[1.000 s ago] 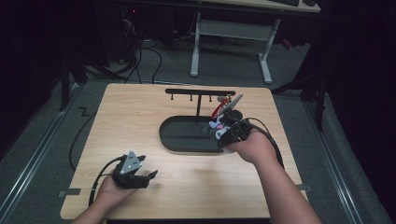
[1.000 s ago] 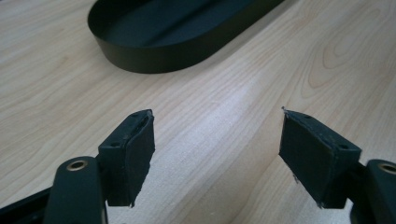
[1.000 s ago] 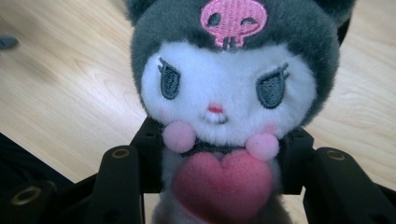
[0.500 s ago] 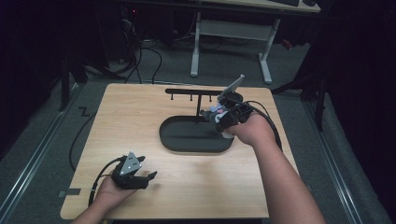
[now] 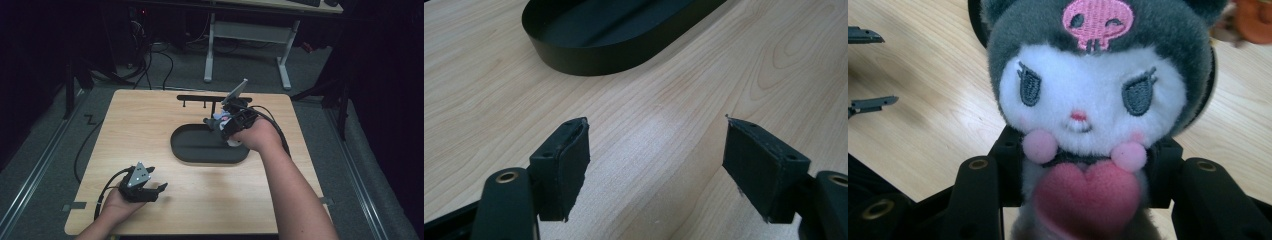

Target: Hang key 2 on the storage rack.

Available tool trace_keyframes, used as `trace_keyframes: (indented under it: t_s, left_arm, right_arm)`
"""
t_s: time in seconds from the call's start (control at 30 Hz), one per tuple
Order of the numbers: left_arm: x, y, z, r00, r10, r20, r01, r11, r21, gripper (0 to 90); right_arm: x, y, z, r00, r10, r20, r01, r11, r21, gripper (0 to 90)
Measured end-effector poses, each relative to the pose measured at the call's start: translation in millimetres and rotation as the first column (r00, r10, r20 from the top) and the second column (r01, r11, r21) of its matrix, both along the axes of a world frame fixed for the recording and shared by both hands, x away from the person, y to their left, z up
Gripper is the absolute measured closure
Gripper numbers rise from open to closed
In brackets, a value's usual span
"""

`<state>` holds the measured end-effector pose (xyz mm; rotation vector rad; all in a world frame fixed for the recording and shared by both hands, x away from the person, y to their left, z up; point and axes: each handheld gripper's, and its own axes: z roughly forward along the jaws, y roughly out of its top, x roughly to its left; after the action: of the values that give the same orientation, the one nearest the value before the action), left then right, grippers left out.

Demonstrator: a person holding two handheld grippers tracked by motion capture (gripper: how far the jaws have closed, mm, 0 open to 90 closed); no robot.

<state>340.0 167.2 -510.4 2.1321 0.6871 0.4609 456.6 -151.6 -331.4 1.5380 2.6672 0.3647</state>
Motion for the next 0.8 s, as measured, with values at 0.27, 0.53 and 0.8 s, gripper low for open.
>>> trace_keyframes:
  t_s: [0.27, 0.53, 0.8]
  left_arm:
    - [-0.3, 1.9, -0.4, 1.0, 0.009, 0.002, -0.009, 1.0, -0.001, 27.2]
    - [0.2, 1.9, -1.3, 1.0, 0.008, -0.002, -0.008, 1.0, 0.001, 27.4]
    - [-0.2, 2.2, -1.1, 0.9999, 0.01, -0.004, -0.01, 0.9999, 0.008, 27.4]
  right_arm:
    - [11.2, 13.0, 2.5, 0.9994, 0.012, 0.031, -0.012, 0.9995, 0.028, 49.4]
    - [18.7, -0.2, -26.8, 0.9992, -0.027, -0.03, 0.027, 0.9996, -0.01, 49.4]
    - [24.8, -0.3, -31.9, 0.9996, -0.01, -0.025, 0.01, 0.9999, 0.013, 49.4]
